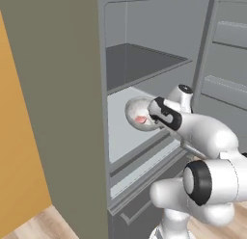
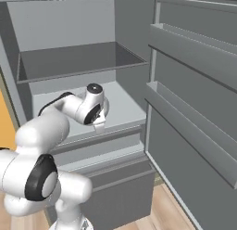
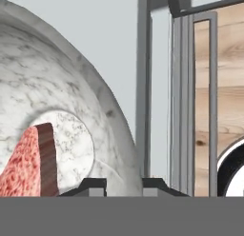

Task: Place one of the steaks on the plate and the other in the bowl. Then place the bowl in the fridge.

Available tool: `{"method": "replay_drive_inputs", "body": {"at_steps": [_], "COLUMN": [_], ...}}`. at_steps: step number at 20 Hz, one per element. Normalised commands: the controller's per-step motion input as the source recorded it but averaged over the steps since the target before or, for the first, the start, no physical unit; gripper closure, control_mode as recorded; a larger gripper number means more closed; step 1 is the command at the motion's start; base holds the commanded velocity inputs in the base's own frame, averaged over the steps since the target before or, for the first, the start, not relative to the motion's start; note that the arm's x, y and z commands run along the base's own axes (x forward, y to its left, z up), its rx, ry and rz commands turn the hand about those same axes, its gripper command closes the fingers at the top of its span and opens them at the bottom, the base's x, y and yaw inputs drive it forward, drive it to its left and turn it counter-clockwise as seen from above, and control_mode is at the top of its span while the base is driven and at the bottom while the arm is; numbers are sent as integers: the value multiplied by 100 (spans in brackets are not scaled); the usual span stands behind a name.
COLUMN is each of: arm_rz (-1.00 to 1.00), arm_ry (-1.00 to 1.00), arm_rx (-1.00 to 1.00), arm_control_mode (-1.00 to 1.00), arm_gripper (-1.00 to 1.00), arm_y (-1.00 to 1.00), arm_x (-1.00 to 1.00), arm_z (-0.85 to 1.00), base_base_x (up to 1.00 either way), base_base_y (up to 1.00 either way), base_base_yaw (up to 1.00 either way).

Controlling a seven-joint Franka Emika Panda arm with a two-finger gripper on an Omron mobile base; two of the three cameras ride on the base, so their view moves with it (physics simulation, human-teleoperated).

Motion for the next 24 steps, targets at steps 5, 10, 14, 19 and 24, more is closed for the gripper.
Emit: {"method": "replay_drive_inputs", "body": {"at_steps": [5, 10, 14, 19, 24], "arm_rz": [0, -2, 0, 0, -1], "arm_ry": [-2, 5, -1, -16, -22], "arm_rx": [0, -2, 0, 0, 7], "arm_control_mode": [-100, -100, -100, -100, -100], "arm_gripper": [100, 100, -100, -100, -100], "arm_y": [14, 0, 11, 1, -8], "arm_x": [32, 59, 23, 0, -3], "arm_z": [-11, -9, 0, 0, 24], "base_base_x": [0, 0, 0, 0, 0], "base_base_y": [0, 0, 0, 0, 0], "base_base_yaw": [0, 0, 0, 0, 0]}}
